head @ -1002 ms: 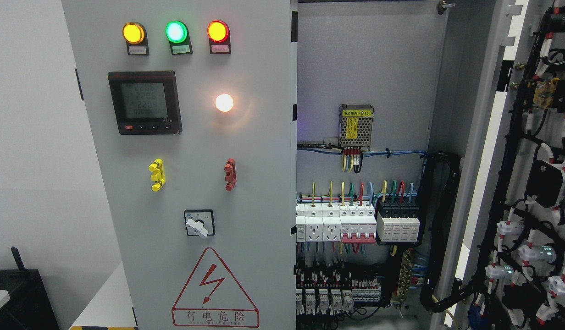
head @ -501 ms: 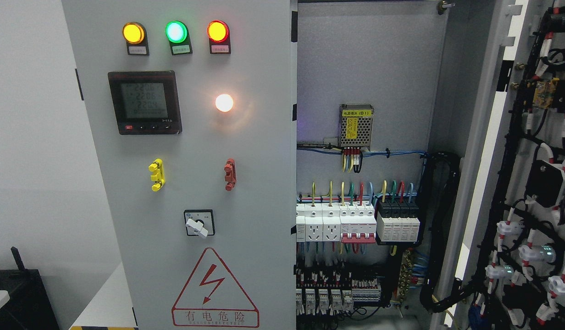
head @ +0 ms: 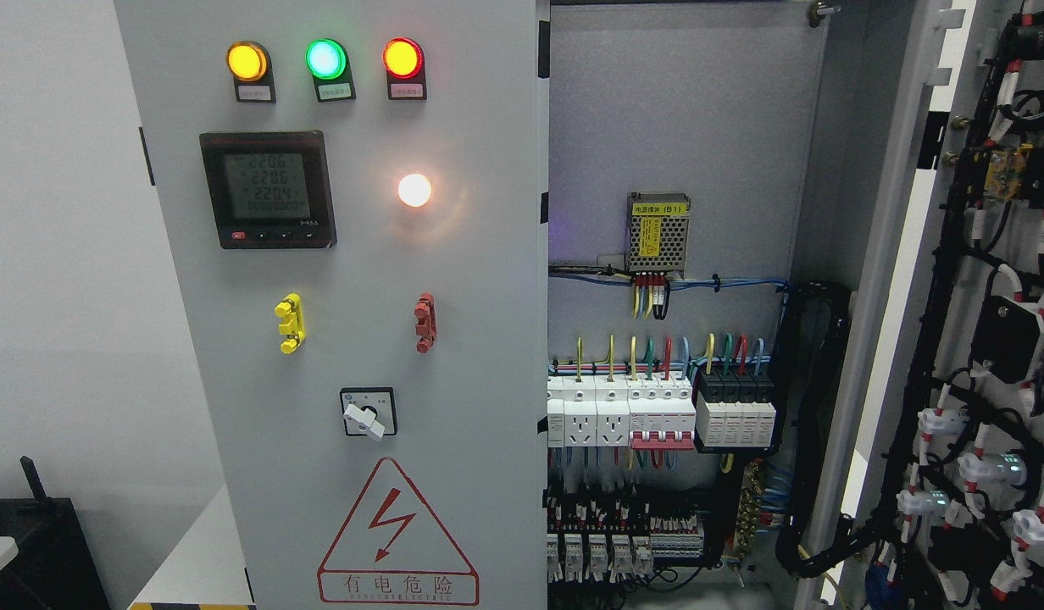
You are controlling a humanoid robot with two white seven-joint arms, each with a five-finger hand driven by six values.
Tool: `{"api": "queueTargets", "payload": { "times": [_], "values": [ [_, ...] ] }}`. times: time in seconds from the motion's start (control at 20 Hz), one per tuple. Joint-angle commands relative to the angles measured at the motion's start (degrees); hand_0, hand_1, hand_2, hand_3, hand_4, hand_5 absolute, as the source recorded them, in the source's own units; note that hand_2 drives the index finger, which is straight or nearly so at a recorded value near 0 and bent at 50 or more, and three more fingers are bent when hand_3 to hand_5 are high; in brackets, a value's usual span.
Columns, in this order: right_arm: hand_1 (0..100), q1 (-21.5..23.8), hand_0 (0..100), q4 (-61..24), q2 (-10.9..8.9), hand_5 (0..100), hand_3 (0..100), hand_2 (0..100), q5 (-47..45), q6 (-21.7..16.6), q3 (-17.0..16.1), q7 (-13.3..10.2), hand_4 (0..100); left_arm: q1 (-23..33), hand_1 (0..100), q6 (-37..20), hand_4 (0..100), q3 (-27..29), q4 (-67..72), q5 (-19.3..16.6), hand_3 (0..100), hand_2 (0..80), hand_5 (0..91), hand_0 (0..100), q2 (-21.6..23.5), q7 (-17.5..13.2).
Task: Open door with both hands
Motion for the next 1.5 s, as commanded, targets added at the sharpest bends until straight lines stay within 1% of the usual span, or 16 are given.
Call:
{"api": "queueTargets", "payload": {
  "times": [0.0, 0.15, 0.2, 0.3, 0.35, 0.5, 0.6, 0.65, 0.85, 0.95, 1.05, 1.2, 1.45],
  "values": [
    [0, 5.5, 0, -11.2, -1.23, 0, 0, 0, 0.2, 0.1, 0.5, 0.0, 0, 0.1, 0, 0.9, 4, 9.6, 2.2, -3.2, 0, 0.0, 0.0, 0, -2.6, 0.7],
    [0, 8.4, 0, -15.9, -1.23, 0, 0, 0, 0.2, 0.0, 0.4, 0.0, 0, 0.1, 0, 1.0, 4, 10.2, 2.3, -5.5, 0, 0.0, 0.0, 0, -2.5, 0.6],
    [0, 9.5, 0, -17.6, -1.23, 0, 0, 0, 0.2, 0.0, 0.4, 0.0, 0, 0.1, 0, 1.1, 4, 10.2, 2.5, -5.6, 0, 0.0, 0.0, 0, -2.6, 0.7],
    [0, 12.3, 0, -21.3, -1.84, 0, 0, 0, 0.2, 0.0, 0.5, 0.0, 0, 0.1, 0, 1.1, 4, 10.2, 2.5, -5.6, 0, 0.0, 0.0, 0, -2.5, 0.7],
    [0, 14.0, 0, -23.7, -1.84, 0, 0, 0, 0.2, 0.0, 0.5, 0.0, 0, 0.1, 0, 1.1, 4, 10.2, 2.5, -5.6, 0, 0.0, 0.0, 0, -2.5, 0.9],
    [0, 18.8, 0, -30.9, -1.67, 0, 0, 0, 0.2, -0.8, 0.6, 0.0, 0, 0.1, 0, 1.2, 4, 10.2, 2.6, -5.6, 0, 0.0, 0.0, 0, -2.5, 2.6],
    [0, 21.3, 0, -34.8, -1.76, 0, 0, 0, 0.2, -1.0, 1.3, 0.0, 0, 0.1, 0, 1.1, 4, 10.2, 2.7, -5.7, 0, 0.0, 0.0, 0, -2.5, 2.6],
    [0, 22.4, 0, -36.0, -1.84, 0, 0, 0, 0.2, -1.5, 1.4, 0.0, 0, 0.1, 0, 1.1, 4, 10.2, 2.6, -5.7, 0, 0.0, 0.0, 0, -2.5, 2.6],
    [0, 25.4, 0, -38.7, -1.93, 0, 0, 0, 0.3, -7.9, 1.4, 0.0, 0, 0.1, 0, 1.2, 4, 9.3, 2.7, -5.9, 0, 0.0, 0.0, 0, -2.4, 2.6],
    [0, 27.1, 0, -40.8, -1.93, 0, 0, 0, 0.3, -9.4, 1.4, 0.0, 0, 0.1, 0, 1.1, 4, 9.3, 2.7, -8.0, 0, 0.0, 0.0, 0, -2.4, 2.4],
    [0, 29.1, 0, -44.2, -1.93, 0, 0, 0, 0.3, -9.6, 1.4, 0.0, 0, 0.1, 0, 0.9, 4, 9.2, 2.6, -8.9, 0, 0.0, 0.0, 0, -2.4, 2.3],
    [0, 33.0, 0, -51.2, -2.11, 0, 0, 0, 0.3, -9.6, 1.3, 0.0, 0, 0.1, 0, 0.7, 4, 7.7, 2.3, -8.8, 0, 0.0, 0.0, 0, -2.3, 2.2],
    [0, 35.6, 0, -59.7, -2.11, 0, 0, 0, 0.3, -9.7, 1.1, -0.1, 0, 0.1, 0, 0.5, 4, 7.8, 2.2, -8.5, 0, 0.0, 0.0, 0, -2.3, 2.1]
  ]
}}
